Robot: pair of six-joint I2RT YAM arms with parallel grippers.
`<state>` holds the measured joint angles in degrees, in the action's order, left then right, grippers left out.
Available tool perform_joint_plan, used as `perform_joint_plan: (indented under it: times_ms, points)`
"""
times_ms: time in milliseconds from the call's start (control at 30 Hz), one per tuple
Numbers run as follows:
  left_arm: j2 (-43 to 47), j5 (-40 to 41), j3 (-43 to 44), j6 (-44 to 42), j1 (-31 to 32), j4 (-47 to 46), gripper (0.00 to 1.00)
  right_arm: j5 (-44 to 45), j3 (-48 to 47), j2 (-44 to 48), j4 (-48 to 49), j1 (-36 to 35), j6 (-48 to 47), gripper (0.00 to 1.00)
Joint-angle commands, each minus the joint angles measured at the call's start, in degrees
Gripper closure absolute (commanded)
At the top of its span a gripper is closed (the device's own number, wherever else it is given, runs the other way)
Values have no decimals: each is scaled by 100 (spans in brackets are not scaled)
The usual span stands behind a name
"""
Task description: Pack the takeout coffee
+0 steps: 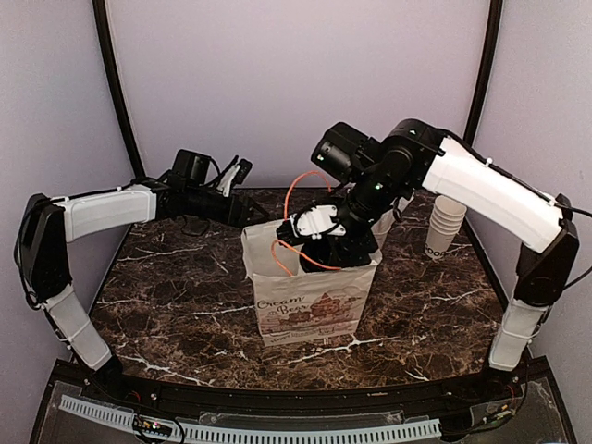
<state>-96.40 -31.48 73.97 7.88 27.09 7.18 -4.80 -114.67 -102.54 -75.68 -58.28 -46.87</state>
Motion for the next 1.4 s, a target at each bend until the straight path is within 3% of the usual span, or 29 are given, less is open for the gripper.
perform_joint_plan:
  times_ms: [0, 367, 633, 833, 1000, 1367]
  points:
    - [442, -149, -281, 186, 45, -382, 24, 313, 54, 115, -425, -365, 22, 31]
    - [413, -299, -616, 403, 172, -842, 25, 1559, 2457, 1211, 483, -1506, -4, 31]
    - [175, -843, -1137, 940, 374, -1585, 25, 1807, 2883, 1461, 1078, -1665, -46, 32]
    - [-96, -848, -1102, 677, 914, -1382, 25, 1956, 3505, 1908, 1385, -1860, -388, 32]
    - [-176, -983, -1178, 725, 989, -1495, 25, 1910, 3794, 2377, 1406, -1896, -520, 33]
    - [-309, -1157, -1200, 717, 989, -1536, 25, 2145, 5572, 3847, 2980, -1906, -2048, 27]
